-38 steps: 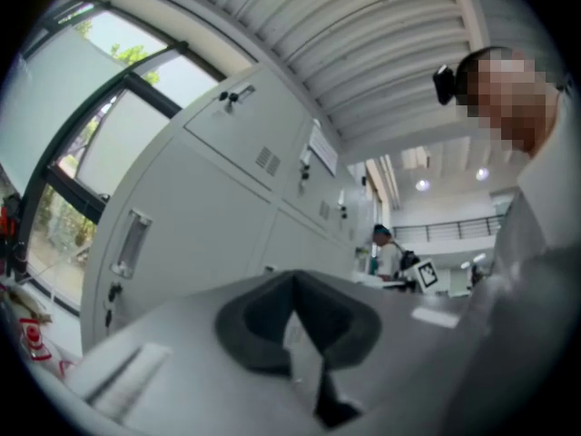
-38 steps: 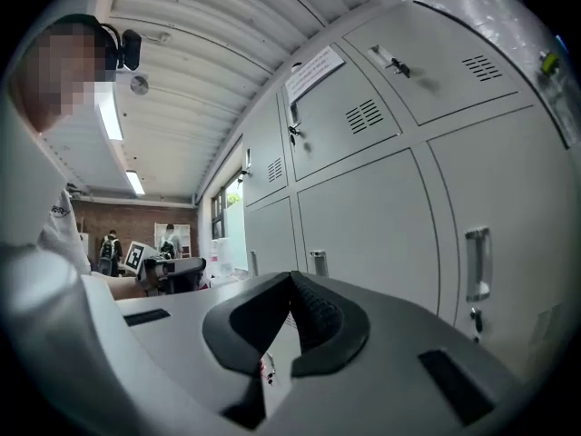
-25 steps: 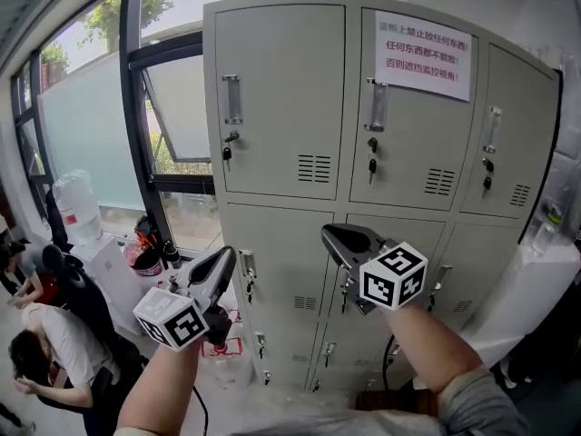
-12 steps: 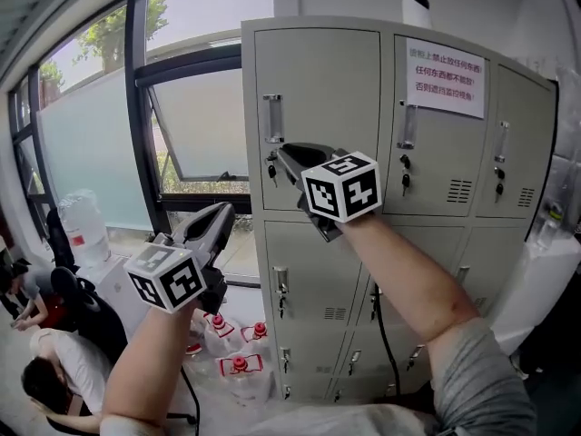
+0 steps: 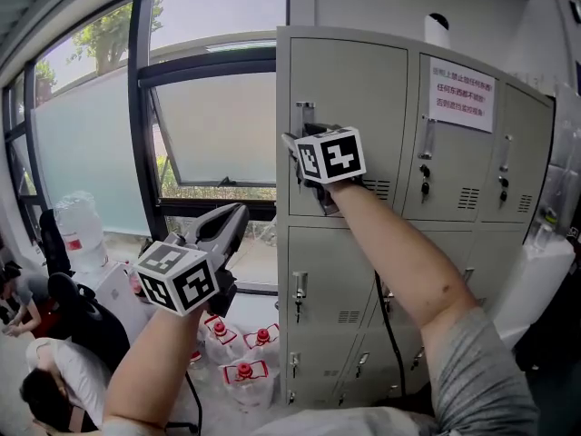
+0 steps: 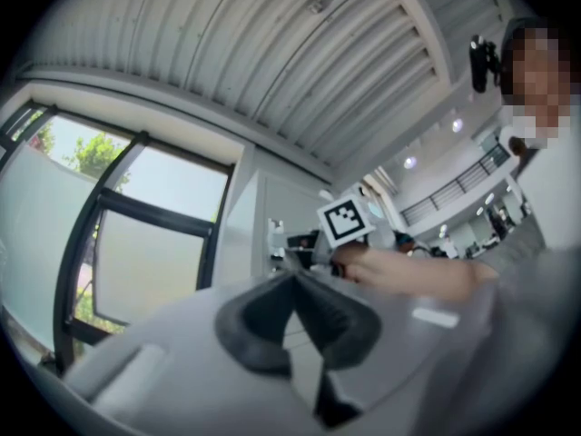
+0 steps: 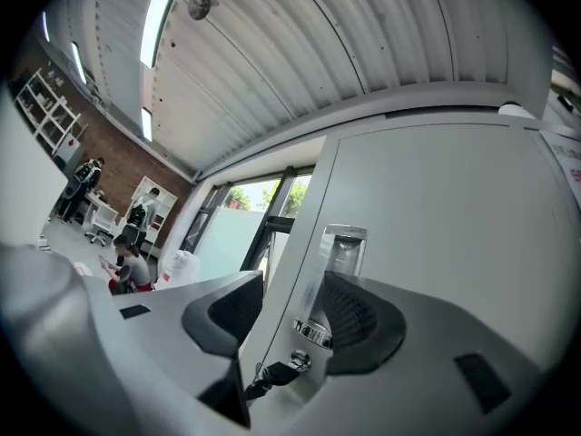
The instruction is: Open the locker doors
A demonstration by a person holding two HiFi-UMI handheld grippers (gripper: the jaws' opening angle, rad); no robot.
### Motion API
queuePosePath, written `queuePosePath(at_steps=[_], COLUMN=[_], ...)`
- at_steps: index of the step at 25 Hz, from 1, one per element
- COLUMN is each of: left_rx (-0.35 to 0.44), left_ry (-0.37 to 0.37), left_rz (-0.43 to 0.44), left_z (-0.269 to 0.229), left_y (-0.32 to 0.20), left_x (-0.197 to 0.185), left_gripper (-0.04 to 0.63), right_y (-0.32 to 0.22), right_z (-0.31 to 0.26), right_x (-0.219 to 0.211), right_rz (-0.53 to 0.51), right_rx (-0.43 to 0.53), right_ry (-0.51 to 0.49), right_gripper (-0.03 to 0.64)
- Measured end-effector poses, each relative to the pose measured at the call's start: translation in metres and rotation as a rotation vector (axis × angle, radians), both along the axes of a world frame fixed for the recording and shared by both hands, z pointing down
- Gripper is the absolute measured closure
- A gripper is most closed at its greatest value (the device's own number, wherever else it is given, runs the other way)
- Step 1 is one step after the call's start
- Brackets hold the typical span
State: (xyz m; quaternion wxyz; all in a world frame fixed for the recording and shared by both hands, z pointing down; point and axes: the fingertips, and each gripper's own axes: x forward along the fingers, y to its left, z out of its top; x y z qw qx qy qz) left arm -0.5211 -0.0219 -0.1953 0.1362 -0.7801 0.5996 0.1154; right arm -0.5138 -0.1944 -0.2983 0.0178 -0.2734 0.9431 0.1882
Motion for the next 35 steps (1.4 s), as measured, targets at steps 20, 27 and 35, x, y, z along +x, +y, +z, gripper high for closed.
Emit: queuePosePath(at_steps=[20,27,35], left_rx=[0.030,0.029,0.063], left_ry=[0.049,0.046,0.066], left_rz=[0.073,0.071,0.047], left_z=[0.012,0.012,0.009], left_y=[0.016,0.011,0.023], left_x=[-0.003,0.052,0.171], left_gripper=[0.592,0.592,0.592], right_y=[0.006,0.068,0.130], right_z=[0.000,0.004,0.005], right_x=[-0.009,0.035,0.150], right_rz=[-0.055,-0.252,-0.477], right_rx=[-0.114,-0.077,-0.081], right_ry=[-0.081,-0.071,-0.067], right_gripper=[0.423,0.428,0.428])
